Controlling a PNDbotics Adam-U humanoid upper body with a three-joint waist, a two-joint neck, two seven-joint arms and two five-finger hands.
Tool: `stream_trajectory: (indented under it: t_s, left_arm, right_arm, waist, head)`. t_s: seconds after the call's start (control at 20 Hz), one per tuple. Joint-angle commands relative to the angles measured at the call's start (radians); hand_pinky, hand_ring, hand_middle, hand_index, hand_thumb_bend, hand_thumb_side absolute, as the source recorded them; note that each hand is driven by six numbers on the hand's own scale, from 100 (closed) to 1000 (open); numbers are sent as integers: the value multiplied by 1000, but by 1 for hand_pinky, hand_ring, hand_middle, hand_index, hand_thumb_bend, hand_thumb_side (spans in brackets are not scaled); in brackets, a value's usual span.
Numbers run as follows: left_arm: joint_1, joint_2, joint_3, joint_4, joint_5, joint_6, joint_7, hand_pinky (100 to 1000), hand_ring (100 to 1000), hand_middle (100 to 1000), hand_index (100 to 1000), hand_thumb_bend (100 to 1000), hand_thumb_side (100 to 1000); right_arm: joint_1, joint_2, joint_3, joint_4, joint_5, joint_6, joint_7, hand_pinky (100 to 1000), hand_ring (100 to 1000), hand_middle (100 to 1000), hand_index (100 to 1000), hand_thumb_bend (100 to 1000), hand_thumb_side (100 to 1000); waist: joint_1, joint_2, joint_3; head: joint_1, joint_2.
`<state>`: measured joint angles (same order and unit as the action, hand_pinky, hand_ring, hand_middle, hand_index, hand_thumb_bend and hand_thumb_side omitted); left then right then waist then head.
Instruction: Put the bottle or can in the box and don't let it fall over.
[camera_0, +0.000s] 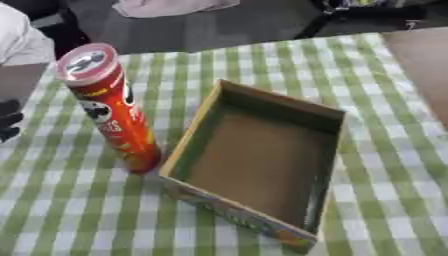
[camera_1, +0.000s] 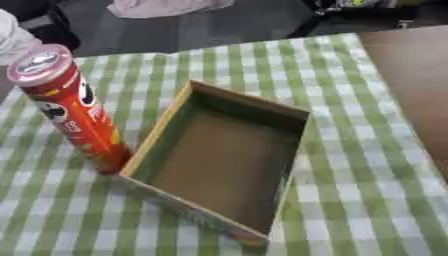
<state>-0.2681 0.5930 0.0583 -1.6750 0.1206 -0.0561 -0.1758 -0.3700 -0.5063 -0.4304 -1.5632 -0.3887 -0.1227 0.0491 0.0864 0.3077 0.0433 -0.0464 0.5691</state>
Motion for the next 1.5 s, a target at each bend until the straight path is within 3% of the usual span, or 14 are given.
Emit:
stream_trajectory:
  t_s: [0.05,0.55,1.0,1.5]
  left_arm:
    - [-15,46,1,3,-4,1,-8,1000,1000,1000,952,773,915]
    - [-68,57,-25,55,-11,10,-23,1000,1000,1000,953,754,905]
    - [-142,44,-39,128,62,-4,-38,1000,1000,1000,953,763,892]
    - [-200,32,-63,192,-4,-9,-47,1000,1000,1000,956,744,895]
  right_arm:
    - [-13,-28,-4,-10,4,-1,3,1000,1000,1000,1000,445,326]
    - [-17,-25,-3,-8,4,0,6,1000,1000,1000,1000,441,327]
    - [-22,-21,-1,-6,4,3,8,1000,1000,1000,1000,439,328]
    - [-29,-17,3,-6,3,7,12,1000,1000,1000,1000,434,330]
  waist:
    - [-4,-16,0]
    - [-3,-16,-6]
    - [-1,-16,-14]
    - [1,-16,-24]
  head:
    - [2,-2]
    - [8,-3]
    - [13,1]
    - [11,1]
